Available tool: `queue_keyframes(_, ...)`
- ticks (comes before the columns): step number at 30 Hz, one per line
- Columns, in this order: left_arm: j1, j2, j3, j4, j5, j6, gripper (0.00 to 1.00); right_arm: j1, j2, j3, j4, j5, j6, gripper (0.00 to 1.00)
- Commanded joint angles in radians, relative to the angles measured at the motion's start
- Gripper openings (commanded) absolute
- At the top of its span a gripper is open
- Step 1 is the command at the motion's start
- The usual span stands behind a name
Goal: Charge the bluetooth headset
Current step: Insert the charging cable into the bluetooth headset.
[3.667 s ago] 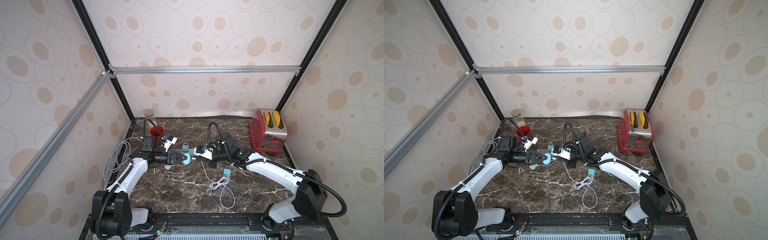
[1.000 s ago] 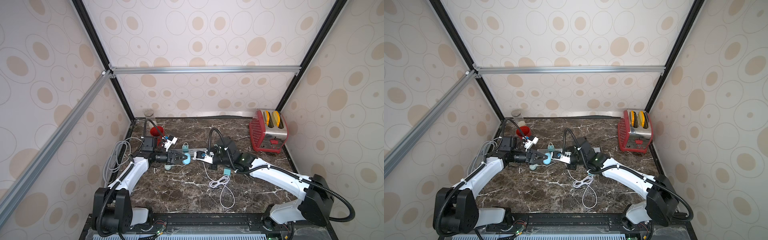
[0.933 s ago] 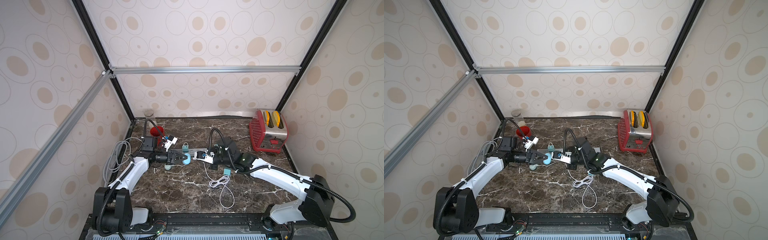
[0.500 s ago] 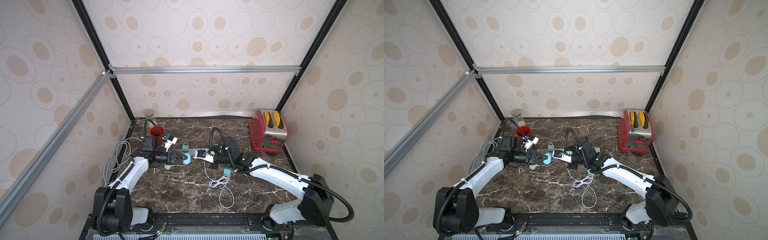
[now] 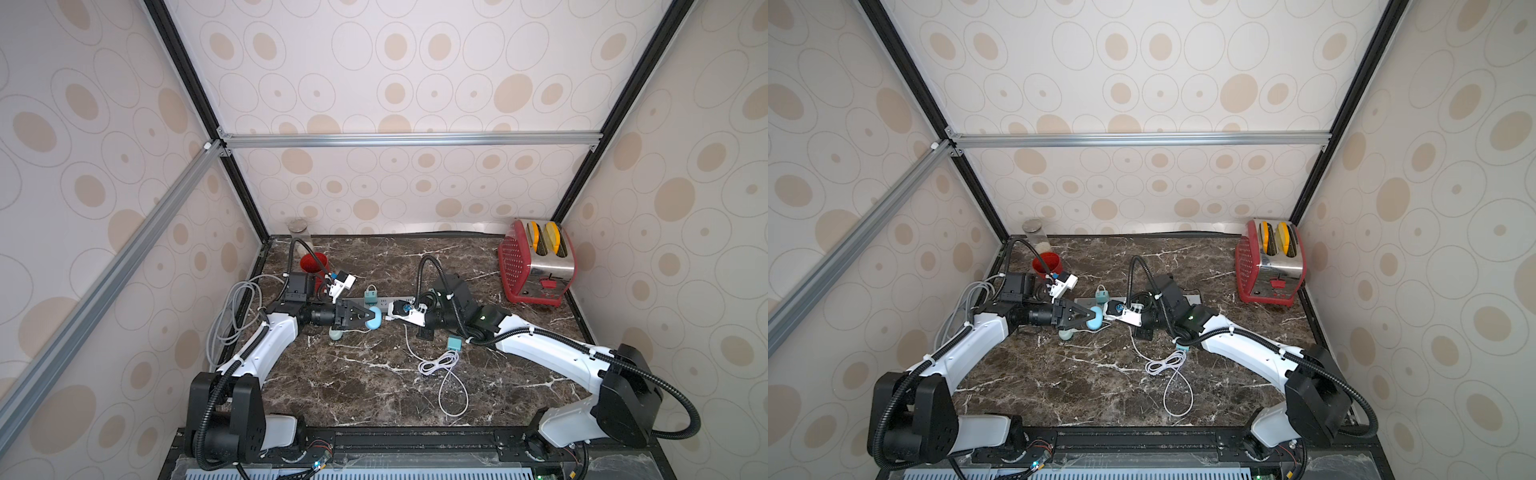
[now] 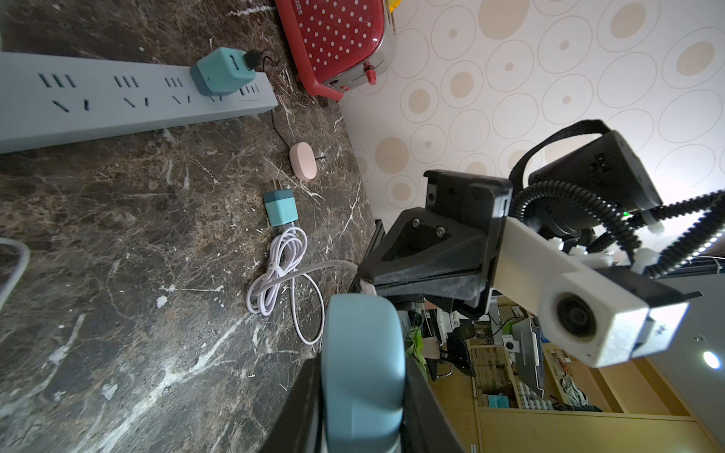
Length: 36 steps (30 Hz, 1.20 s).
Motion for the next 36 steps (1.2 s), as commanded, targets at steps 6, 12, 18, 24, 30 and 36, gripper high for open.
queue_keyframes(6, -0.005, 0.006, 0.000, -0.013, 0.026, 0.018, 0.09, 0.010, 0.019, 0.022, 0.020, -0.014, 0.008, 0.00)
queue_keyframes(12, -0.005, 0.006, 0.001, -0.013, 0.029, 0.017, 0.09, 0.014, 0.032, 0.032, 0.024, 0.000, 0.017, 0.00)
queue_keyframes(18, -0.005, 0.005, -0.001, -0.013, 0.030, 0.017, 0.09, 0.015, 0.045, 0.040, 0.017, 0.018, 0.021, 0.00)
queue_keyframes(24, -0.005, 0.007, 0.001, -0.013, 0.027, 0.015, 0.09, 0.029, 0.032, 0.040, 0.011, 0.032, 0.010, 0.00)
queue_keyframes(30, -0.004, 0.010, 0.001, -0.013, 0.016, 0.011, 0.09, 0.055, 0.032, 0.046, -0.003, 0.092, -0.010, 0.00)
queue_keyframes(36, -0.006, 0.010, -0.001, -0.014, 0.002, 0.006, 0.09, 0.078, 0.024, 0.051, -0.005, 0.136, -0.023, 0.00)
